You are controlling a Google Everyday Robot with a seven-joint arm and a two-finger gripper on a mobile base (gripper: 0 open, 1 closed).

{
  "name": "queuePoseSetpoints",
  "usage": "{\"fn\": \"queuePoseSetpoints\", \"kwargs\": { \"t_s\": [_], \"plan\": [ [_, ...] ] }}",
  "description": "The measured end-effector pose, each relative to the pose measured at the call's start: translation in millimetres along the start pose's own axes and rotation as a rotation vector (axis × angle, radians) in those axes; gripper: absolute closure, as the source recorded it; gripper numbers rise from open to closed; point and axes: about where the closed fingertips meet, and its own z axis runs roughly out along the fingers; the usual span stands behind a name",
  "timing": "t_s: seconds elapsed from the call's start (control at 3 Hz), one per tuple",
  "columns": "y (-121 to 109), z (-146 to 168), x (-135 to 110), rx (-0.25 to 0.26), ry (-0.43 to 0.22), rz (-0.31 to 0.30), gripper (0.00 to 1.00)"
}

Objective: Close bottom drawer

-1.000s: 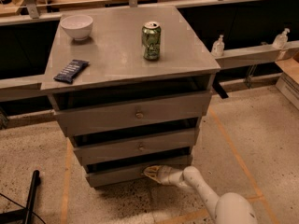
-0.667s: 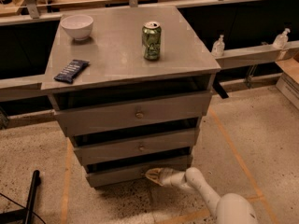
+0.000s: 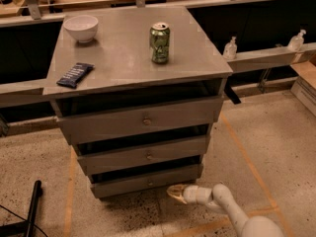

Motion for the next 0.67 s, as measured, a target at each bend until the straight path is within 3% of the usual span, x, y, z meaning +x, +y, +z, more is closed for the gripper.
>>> {"fn": "queuePoseSetpoints", "kwargs": {
  "t_s": [0.33, 0.67],
  "plan": [
    [6.9, -44.0, 0.8, 0.027, -0.015, 0.015, 1.00],
    [8.5, -48.7, 2.8, 0.035, -0.016, 0.021, 0.82]
  ]
}}
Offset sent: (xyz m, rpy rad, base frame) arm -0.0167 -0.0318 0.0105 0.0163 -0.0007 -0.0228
